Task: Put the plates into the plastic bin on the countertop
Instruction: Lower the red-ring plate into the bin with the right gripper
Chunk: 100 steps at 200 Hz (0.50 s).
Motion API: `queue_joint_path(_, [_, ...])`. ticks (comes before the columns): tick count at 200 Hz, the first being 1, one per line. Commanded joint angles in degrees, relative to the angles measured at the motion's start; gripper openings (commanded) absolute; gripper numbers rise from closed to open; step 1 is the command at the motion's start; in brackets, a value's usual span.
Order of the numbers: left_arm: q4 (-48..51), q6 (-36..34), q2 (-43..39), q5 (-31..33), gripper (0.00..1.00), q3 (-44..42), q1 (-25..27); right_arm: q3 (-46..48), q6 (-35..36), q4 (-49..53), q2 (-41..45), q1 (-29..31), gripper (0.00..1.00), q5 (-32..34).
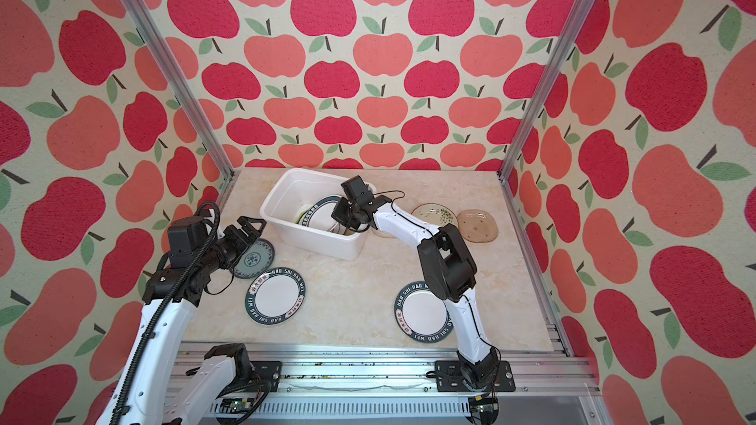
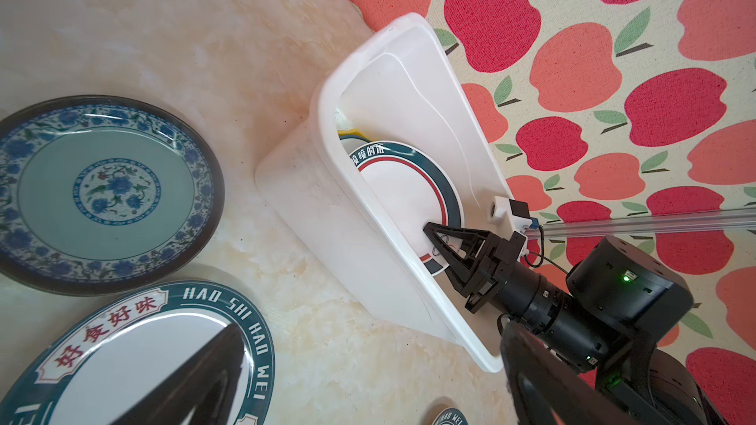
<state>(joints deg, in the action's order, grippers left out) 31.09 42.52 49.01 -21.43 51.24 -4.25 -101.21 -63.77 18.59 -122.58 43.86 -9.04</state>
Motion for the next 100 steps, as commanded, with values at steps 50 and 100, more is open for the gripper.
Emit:
queue_joint_path(50, [1.6,-1.2,-0.7,1.3,0.99,-0.3,0.3,-10.2,1.9,4.7,-6.3,0.0,0.02,-2.7])
queue_joint_path(100, [1.3,-1.3,-0.1,1.5,0.99,-0.2,0.3,-14.4,1.8,5.8,-9.8,0.1,0.11,-3.4])
